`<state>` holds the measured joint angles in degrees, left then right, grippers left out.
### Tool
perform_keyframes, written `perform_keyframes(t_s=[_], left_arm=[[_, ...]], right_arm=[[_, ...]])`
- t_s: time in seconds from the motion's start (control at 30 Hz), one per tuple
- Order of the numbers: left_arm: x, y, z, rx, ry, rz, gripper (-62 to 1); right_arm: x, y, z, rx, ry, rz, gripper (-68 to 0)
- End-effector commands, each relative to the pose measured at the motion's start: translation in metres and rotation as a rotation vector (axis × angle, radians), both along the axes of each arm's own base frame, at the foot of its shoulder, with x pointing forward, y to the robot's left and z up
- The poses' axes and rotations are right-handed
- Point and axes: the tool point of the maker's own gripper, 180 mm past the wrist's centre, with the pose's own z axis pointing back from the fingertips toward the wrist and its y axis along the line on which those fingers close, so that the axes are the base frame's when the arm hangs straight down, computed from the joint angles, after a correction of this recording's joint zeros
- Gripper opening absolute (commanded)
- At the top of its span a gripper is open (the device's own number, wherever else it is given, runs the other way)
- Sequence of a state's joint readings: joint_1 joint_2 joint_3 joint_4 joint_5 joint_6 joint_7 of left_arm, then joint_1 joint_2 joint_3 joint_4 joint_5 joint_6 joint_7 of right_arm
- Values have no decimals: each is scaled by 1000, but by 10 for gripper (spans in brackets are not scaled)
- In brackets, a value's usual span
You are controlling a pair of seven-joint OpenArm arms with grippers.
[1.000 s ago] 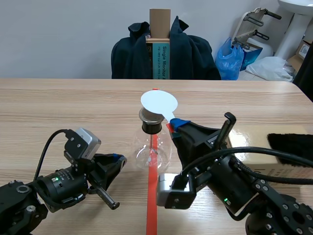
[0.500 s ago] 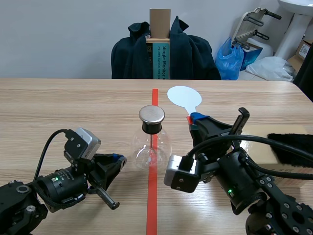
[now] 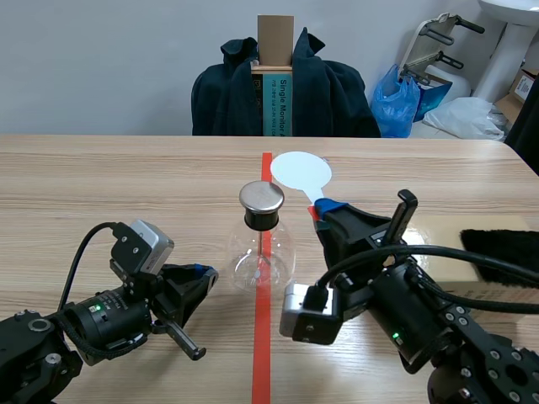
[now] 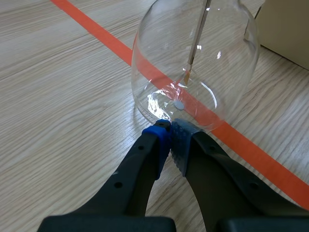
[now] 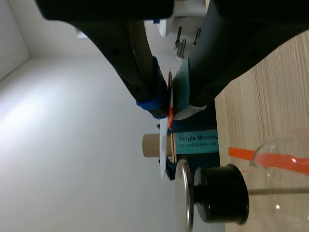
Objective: Do the electroscope experiment.
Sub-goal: 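Move the plate toward and away from the electroscope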
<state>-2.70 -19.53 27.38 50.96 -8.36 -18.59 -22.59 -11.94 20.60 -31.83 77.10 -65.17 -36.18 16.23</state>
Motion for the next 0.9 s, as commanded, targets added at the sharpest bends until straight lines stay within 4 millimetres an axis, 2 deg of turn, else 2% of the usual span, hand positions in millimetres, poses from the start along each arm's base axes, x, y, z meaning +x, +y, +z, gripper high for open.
perform_keyframes(t_s=[0.0, 0.43, 0.87], left_arm=[[5, 1, 7, -12, -22, 4, -581], [5, 1, 7, -12, -22, 4, -581], [5, 1, 7, -12, -22, 4, -581]], right_arm=[[5, 0, 11, -12, -49, 27, -669], [-15, 21, 12, -28, -69, 188, -669], [-18, 25, 12, -29, -70, 213, -669]])
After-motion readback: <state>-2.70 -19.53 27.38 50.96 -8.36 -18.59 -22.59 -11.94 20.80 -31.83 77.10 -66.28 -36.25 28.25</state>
